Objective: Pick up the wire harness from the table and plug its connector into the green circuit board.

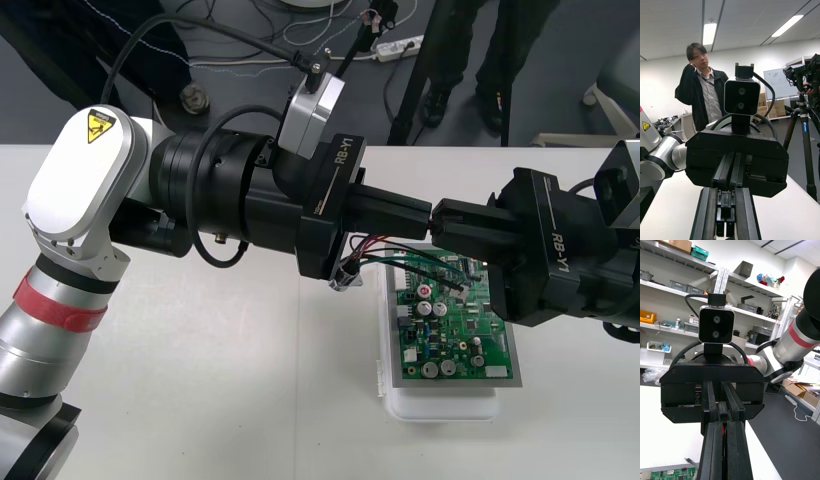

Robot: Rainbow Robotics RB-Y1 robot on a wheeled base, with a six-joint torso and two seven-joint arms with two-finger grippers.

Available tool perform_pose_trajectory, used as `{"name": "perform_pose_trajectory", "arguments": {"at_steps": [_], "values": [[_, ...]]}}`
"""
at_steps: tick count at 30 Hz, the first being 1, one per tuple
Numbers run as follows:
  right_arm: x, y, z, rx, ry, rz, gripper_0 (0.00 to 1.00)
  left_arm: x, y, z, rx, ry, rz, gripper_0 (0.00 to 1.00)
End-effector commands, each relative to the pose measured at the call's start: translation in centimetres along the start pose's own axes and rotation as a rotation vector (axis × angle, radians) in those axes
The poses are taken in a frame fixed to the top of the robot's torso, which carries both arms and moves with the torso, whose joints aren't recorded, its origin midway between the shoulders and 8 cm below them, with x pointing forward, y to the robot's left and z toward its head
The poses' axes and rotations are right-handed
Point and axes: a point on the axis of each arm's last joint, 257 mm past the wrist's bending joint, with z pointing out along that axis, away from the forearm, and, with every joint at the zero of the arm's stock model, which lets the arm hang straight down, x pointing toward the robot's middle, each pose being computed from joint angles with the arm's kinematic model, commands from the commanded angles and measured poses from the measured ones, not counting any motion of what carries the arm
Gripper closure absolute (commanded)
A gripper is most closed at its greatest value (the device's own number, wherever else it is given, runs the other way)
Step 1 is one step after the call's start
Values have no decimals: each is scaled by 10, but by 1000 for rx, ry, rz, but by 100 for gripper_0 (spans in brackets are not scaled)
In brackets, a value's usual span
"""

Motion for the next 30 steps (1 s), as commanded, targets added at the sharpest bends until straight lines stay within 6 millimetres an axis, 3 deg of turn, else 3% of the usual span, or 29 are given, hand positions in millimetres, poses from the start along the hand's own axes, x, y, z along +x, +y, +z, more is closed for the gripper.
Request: {"name": "perform_pose_trajectory", "arguments": {"at_steps": [1, 3, 5, 8, 9, 11, 13, 30], "values": [[-4, 3, 7, -21, -10, -73, 100, -12, -1, 6, 6, -11, 100, 100], [-5, 3, 7, -20, -10, -78, 96, -13, -1, 6, 8, -13, 103, 100], [-6, 3, 7, -21, -11, -82, 83, -14, -1, 6, 7, -17, 106, 100], [-9, 2, 6, -19, -18, -88, 39, -14, -1, 5, 7, -16, 110, 100], [-9, 2, 6, -19, -17, -89, 35, -14, -1, 5, 7, -16, 111, 100], [-10, 3, 5, -26, -18, -99, 15, -15, -1, 6, 9, -19, 115, 100], [-11, 4, 4, -29, -18, -106, 3, -14, -2, 6, 11, -19, 114, 100], [-16, -1, -17, -8, 12, -155, 0, -9, -2, -6, 0, -8, 128, 100]]}}
